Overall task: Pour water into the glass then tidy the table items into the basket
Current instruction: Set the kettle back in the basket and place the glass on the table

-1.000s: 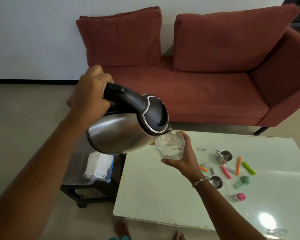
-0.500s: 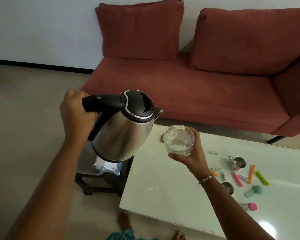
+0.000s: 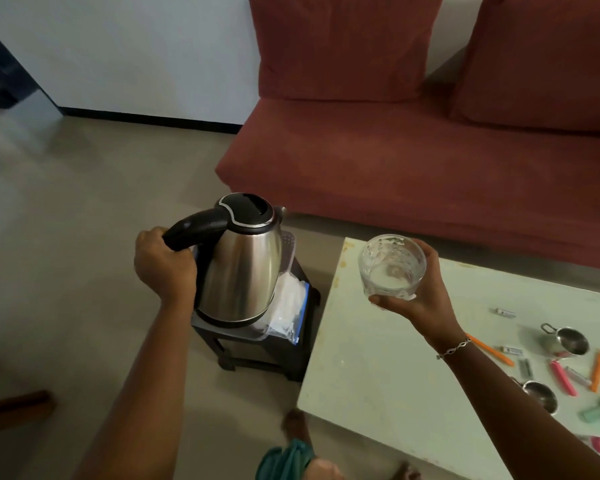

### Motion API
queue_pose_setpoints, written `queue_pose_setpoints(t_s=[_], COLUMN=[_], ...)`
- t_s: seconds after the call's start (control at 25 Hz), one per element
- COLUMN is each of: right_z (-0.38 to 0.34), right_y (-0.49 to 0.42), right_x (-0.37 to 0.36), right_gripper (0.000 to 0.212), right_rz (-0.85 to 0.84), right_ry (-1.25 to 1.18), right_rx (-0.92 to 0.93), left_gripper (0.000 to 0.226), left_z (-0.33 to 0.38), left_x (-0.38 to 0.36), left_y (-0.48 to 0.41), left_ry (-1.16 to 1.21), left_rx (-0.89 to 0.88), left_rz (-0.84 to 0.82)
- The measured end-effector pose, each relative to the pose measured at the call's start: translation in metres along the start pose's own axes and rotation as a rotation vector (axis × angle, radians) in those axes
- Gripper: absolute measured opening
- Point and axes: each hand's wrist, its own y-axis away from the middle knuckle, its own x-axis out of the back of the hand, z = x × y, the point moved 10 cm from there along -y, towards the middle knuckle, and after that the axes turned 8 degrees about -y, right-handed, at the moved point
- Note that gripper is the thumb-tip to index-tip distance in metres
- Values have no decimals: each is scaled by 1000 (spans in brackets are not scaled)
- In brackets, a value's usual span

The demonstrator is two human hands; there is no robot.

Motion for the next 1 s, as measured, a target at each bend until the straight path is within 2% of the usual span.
queue_pose_setpoints(t_s=[0.2, 0.44, 0.72, 1.0], right_z=[3, 13, 18, 20], right_y=[-23, -49, -72, -81], right_x=[-37, -73, -97, -109], right_gripper=[90, 90, 91, 90], right_rz=[-10, -13, 3, -17], right_ry=[43, 45, 87, 86], right_rx=[-5, -25, -12, -1], left_gripper=[19, 25, 27, 27], left_z=[-65, -121, -170, -201], left_x=[-52, -125, -172, -198], left_y=[-26, -37, -29, -10], left_ry=[20, 22, -20, 70], left_rx=[204, 323, 448, 524], left_rz=[-68, -211, -208, -227])
